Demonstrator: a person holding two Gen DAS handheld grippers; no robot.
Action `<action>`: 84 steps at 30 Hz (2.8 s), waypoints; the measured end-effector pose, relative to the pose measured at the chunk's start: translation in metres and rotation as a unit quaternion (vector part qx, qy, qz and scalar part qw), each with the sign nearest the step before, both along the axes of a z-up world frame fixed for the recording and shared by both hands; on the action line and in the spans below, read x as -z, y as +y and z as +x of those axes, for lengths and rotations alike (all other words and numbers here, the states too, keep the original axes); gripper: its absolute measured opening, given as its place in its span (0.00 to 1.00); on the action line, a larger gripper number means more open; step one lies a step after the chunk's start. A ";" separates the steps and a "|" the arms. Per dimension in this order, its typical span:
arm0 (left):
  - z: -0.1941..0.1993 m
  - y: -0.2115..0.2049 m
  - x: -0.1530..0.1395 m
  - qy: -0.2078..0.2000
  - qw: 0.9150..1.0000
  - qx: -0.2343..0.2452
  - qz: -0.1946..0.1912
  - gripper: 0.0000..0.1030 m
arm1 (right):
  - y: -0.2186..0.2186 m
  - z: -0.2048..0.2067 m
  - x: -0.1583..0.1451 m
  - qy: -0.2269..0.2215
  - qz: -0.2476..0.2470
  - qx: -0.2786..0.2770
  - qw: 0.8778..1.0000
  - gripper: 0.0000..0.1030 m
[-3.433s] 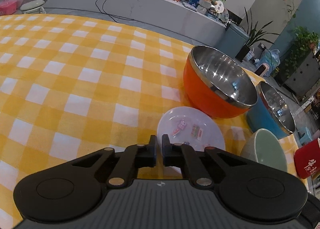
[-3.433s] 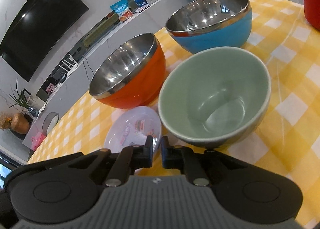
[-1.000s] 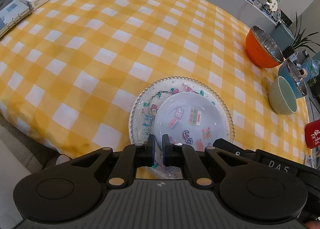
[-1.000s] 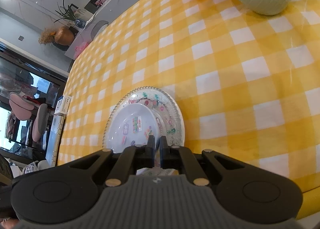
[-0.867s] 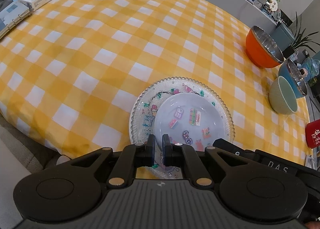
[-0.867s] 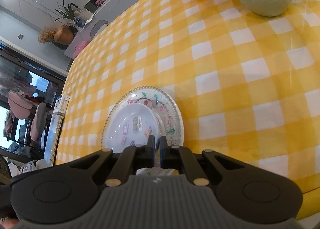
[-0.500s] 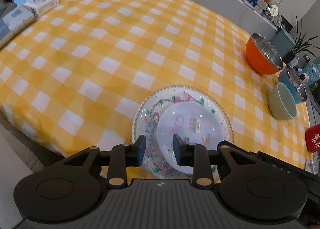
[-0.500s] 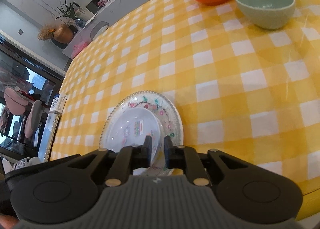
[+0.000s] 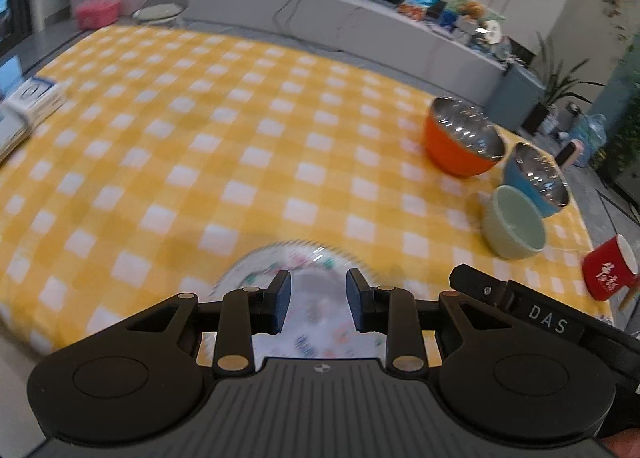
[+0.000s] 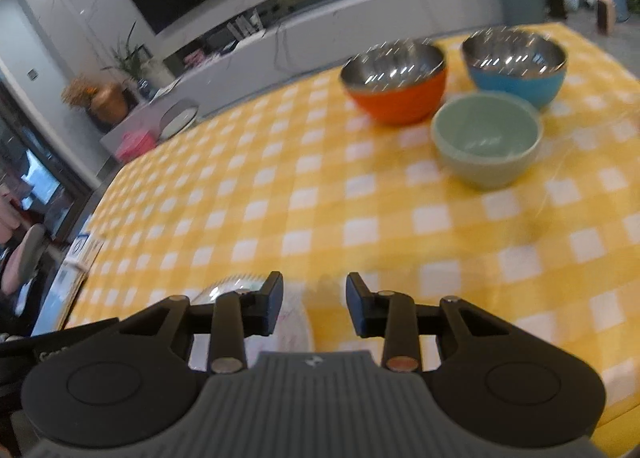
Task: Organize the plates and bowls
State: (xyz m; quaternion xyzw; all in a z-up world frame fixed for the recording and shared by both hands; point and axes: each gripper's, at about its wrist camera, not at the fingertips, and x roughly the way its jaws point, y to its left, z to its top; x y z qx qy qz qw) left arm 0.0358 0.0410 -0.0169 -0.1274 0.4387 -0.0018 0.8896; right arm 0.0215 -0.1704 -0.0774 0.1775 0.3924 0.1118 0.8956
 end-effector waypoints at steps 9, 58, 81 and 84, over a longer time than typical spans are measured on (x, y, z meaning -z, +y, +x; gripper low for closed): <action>0.039 -0.038 -0.023 -0.071 0.996 0.043 0.020 0.33 | -0.028 0.026 -0.026 -0.060 -0.034 0.051 0.996 0.44; 0.226 -0.095 0.043 -0.049 0.992 0.114 0.009 0.19 | -0.088 0.212 0.021 -0.010 -0.009 0.143 0.990 0.20; 0.174 -0.062 -0.001 -0.033 0.998 0.052 0.013 0.09 | -0.073 0.183 -0.009 0.000 0.032 0.107 0.994 0.08; 0.158 -0.055 -0.008 -0.026 0.999 0.036 0.003 0.10 | -0.068 0.171 -0.019 0.006 0.041 0.093 0.995 0.08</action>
